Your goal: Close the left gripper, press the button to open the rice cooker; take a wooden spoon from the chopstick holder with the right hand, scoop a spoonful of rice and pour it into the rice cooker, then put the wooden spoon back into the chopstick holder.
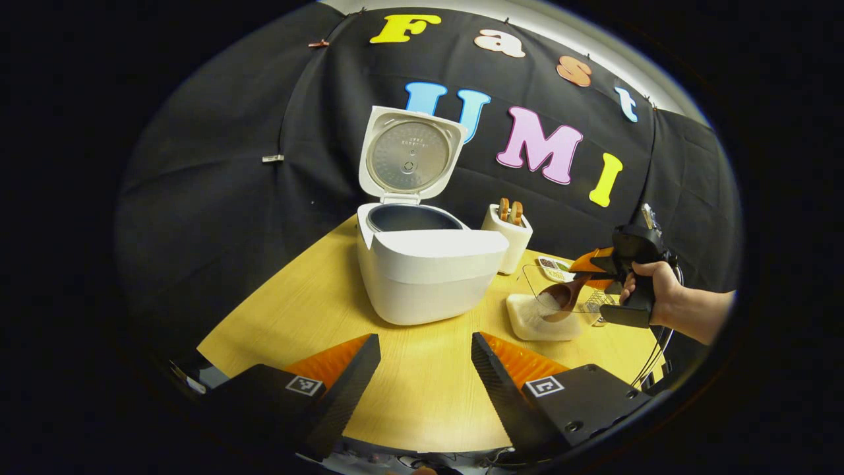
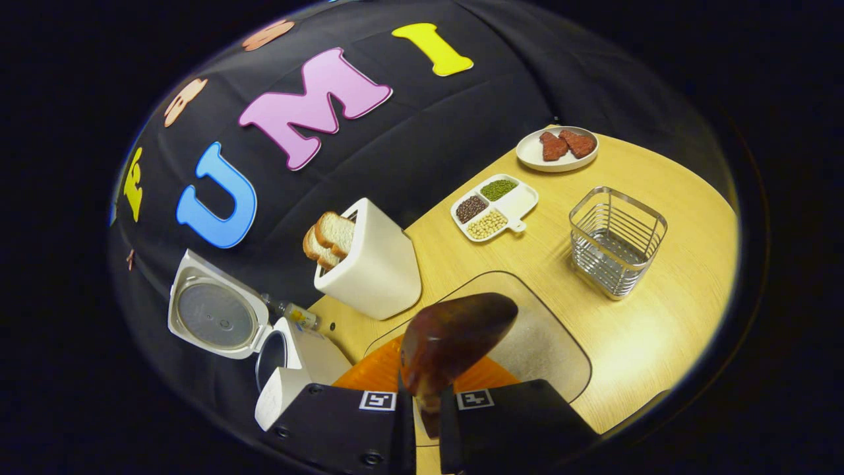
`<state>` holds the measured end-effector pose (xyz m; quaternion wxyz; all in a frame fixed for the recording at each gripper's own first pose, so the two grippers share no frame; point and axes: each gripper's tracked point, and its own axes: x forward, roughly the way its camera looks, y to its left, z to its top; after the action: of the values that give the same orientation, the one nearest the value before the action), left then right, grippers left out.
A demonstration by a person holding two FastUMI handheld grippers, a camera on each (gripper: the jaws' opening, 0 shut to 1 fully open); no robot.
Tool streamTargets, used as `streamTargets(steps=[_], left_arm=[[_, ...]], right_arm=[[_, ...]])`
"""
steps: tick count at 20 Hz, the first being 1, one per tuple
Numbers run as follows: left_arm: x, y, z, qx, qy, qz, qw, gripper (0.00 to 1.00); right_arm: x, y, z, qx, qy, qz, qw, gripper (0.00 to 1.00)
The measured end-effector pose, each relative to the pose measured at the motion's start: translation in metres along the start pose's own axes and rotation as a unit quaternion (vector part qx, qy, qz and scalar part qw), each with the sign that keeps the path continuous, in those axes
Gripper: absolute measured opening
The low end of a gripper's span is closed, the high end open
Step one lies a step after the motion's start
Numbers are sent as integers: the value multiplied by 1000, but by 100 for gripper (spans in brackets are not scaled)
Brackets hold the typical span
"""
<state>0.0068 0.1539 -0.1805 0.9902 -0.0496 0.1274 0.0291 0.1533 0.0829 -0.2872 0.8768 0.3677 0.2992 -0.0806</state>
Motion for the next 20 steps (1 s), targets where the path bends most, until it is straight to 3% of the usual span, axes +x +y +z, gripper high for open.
streamTargets(steps=[6,10,13,20], left_arm=[[-6,-13,-2,-14,-2,14,1000,96],[-8,-19,-3,-7,-1,10,1000,96],[-9,-20,1,-8,-5,9,1000,96],[-14,-11,-6,-8,-4,5,1000,96]], right_arm=[[-7,-17,23,67,4,-5,998,18],[-15,-3,33,104,11,12,994,18],[-23,14,38,124,18,20,992,18],[-45,91,54,142,29,78,986,18]])
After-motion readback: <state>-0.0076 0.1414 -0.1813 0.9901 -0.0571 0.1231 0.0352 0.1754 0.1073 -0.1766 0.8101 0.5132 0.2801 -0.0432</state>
